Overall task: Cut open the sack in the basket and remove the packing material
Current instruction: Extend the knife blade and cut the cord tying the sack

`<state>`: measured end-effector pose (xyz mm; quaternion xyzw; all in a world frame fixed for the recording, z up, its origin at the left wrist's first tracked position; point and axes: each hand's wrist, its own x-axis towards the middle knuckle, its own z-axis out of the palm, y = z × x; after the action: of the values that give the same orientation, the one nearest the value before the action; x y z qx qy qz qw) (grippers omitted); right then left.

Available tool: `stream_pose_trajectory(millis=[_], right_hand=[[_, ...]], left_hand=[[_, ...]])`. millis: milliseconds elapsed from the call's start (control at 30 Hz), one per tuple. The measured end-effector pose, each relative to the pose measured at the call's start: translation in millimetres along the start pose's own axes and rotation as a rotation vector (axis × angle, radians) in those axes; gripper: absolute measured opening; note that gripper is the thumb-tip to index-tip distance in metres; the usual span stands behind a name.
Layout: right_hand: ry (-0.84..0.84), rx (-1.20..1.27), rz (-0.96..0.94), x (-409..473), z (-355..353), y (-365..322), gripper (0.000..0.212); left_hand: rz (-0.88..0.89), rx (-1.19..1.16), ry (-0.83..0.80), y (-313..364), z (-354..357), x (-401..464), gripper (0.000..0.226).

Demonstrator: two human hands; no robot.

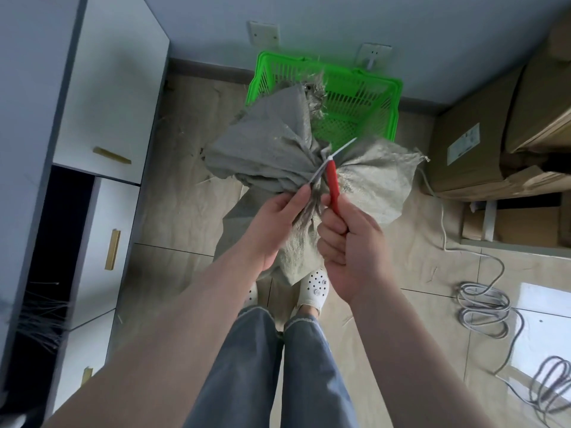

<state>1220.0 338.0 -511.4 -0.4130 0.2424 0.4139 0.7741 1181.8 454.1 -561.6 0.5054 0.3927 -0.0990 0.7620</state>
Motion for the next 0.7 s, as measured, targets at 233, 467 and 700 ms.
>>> stream_pose_trajectory(millis=[233,467,700], right_hand=[[0.039,-0.132,0.02,-1,6,2,0.022],[0.075,0.005,-0.021,-8,2,-3,0.025],[0.016,0.379,-0.015,-5,7,0,0.022]], left_hand=[[0.036,-0.053,0.12,-4,1,3,0.036],[0.148,0.048,0.211,2,6,9,0.047],[0.158,0.01,0.211,2,19,7,0.043]])
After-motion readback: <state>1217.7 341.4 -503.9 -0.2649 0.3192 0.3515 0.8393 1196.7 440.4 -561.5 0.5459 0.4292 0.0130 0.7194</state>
